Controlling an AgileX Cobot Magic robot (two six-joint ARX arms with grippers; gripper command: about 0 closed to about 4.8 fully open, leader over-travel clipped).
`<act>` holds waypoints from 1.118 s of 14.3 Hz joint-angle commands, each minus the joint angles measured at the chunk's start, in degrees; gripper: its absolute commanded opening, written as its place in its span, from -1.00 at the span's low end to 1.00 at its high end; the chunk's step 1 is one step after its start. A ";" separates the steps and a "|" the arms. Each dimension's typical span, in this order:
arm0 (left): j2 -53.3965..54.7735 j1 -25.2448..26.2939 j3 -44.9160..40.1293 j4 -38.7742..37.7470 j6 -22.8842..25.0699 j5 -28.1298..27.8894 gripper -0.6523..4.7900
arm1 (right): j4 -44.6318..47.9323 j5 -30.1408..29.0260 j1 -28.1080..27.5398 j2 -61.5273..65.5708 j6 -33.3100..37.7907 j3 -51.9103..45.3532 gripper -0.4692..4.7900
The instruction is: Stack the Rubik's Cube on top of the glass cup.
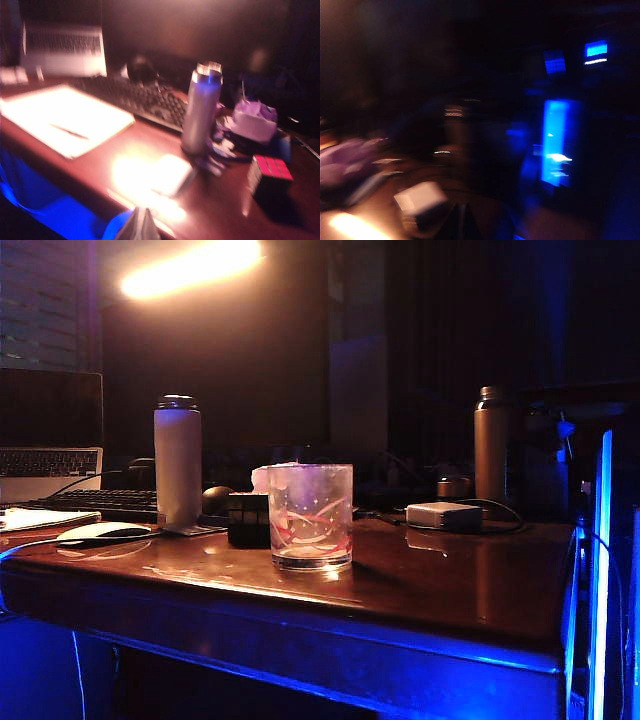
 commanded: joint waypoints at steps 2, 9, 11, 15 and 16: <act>20.59 -0.02 21.24 -0.39 9.42 6.14 -0.78 | -3.65 -17.75 1.84 19.93 -0.66 16.04 -0.82; 50.18 -0.17 46.64 -17.59 11.34 30.21 -0.78 | -26.29 -23.61 21.66 44.78 -17.05 35.23 -0.82; 53.79 -0.94 46.71 -21.77 13.60 30.71 -0.78 | -29.66 -23.32 25.11 45.86 -19.52 35.23 -0.82; 60.87 -4.11 46.84 -15.45 12.28 27.93 -0.78 | -31.28 -23.58 26.84 49.13 -20.11 35.21 -0.82; 63.91 -4.72 47.74 -13.75 10.62 26.40 -0.78 | -31.04 -23.56 26.86 49.92 -20.11 35.21 -0.82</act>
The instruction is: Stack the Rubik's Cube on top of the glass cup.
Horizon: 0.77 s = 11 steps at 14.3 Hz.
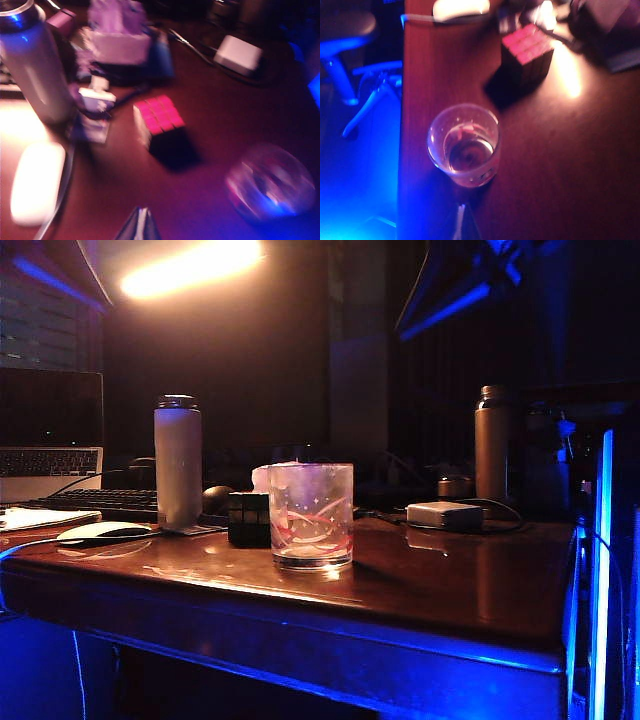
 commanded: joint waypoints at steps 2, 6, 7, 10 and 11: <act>11.58 -3.30 6.16 5.01 -3.82 -3.65 -0.78 | 1.05 -0.39 0.52 2.32 -0.26 0.39 -0.82; 23.19 -6.21 17.09 5.40 2.99 -3.65 -0.78 | 3.61 -0.20 0.55 2.47 -0.22 0.39 -0.82; 25.66 -7.13 19.96 5.40 -0.22 -5.07 -0.78 | 4.31 -0.24 0.55 2.49 -0.22 0.39 -0.82; 32.26 -10.16 26.73 5.35 -10.75 -8.28 -0.78 | 4.81 0.07 0.57 2.82 -0.07 0.39 -0.82; 34.36 -11.58 28.28 5.38 -12.44 -7.87 -0.78 | 4.85 0.26 0.57 2.82 -0.07 0.39 -0.82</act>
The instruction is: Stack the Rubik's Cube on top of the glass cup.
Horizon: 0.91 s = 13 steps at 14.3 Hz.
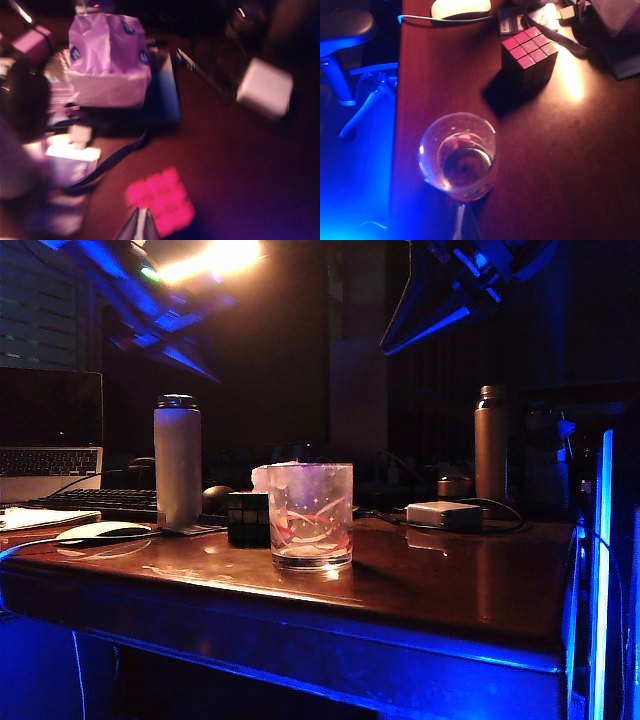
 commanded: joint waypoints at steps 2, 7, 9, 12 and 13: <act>5.86 -5.09 3.23 0.37 -8.28 0.72 -0.78 | 1.01 0.20 0.09 -0.02 0.00 0.39 -0.82; 10.03 -7.63 3.23 -2.99 -9.44 -3.32 0.23 | 1.01 0.33 0.09 0.04 -0.02 0.39 -0.82; 10.25 -7.61 3.23 -1.81 -9.64 -7.41 1.00 | 1.03 0.31 0.09 0.07 -0.02 0.39 -0.82; 11.50 -7.61 3.28 2.21 -12.94 -6.95 1.00 | 1.01 0.31 0.09 0.07 0.04 0.39 -0.82; 12.55 -7.56 3.30 2.27 -13.57 -7.04 1.00 | 1.01 0.28 0.09 0.07 0.04 0.39 -0.82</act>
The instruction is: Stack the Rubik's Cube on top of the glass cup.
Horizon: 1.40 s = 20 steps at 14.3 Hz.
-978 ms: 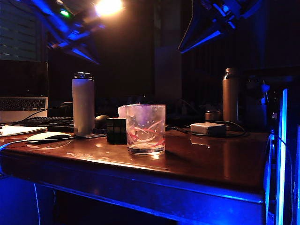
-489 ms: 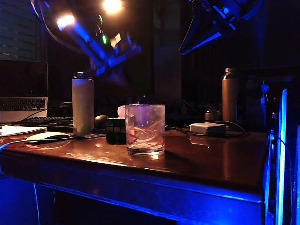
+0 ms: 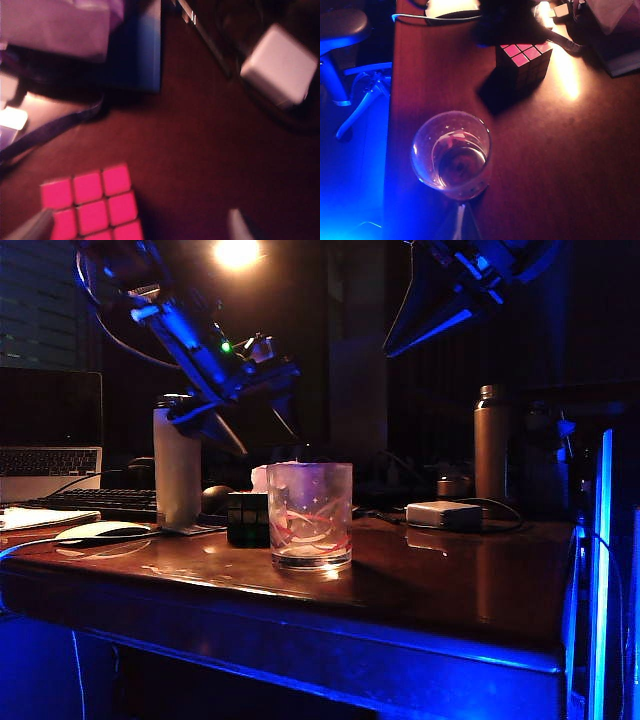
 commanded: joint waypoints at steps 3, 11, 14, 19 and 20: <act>5.84 -0.04 0.31 0.76 -2.67 0.68 1.00 | 0.90 -0.37 0.13 -0.04 0.09 0.37 -0.82; 6.69 -0.02 6.88 -4.44 -3.65 -5.18 1.00 | 1.03 -0.76 0.13 -0.04 0.15 0.37 -0.82; 6.64 -0.02 9.18 -7.06 -3.45 -6.32 1.00 | 1.75 -0.76 0.13 -0.04 0.17 0.37 -0.82; 8.11 -0.02 9.16 -8.94 -6.67 -8.52 1.00 | 1.77 -0.76 0.13 -0.04 0.17 0.37 -0.82; 8.66 -0.02 9.16 -8.79 -6.73 -8.50 1.00 | 1.77 -0.76 0.13 -0.04 0.17 0.37 -0.82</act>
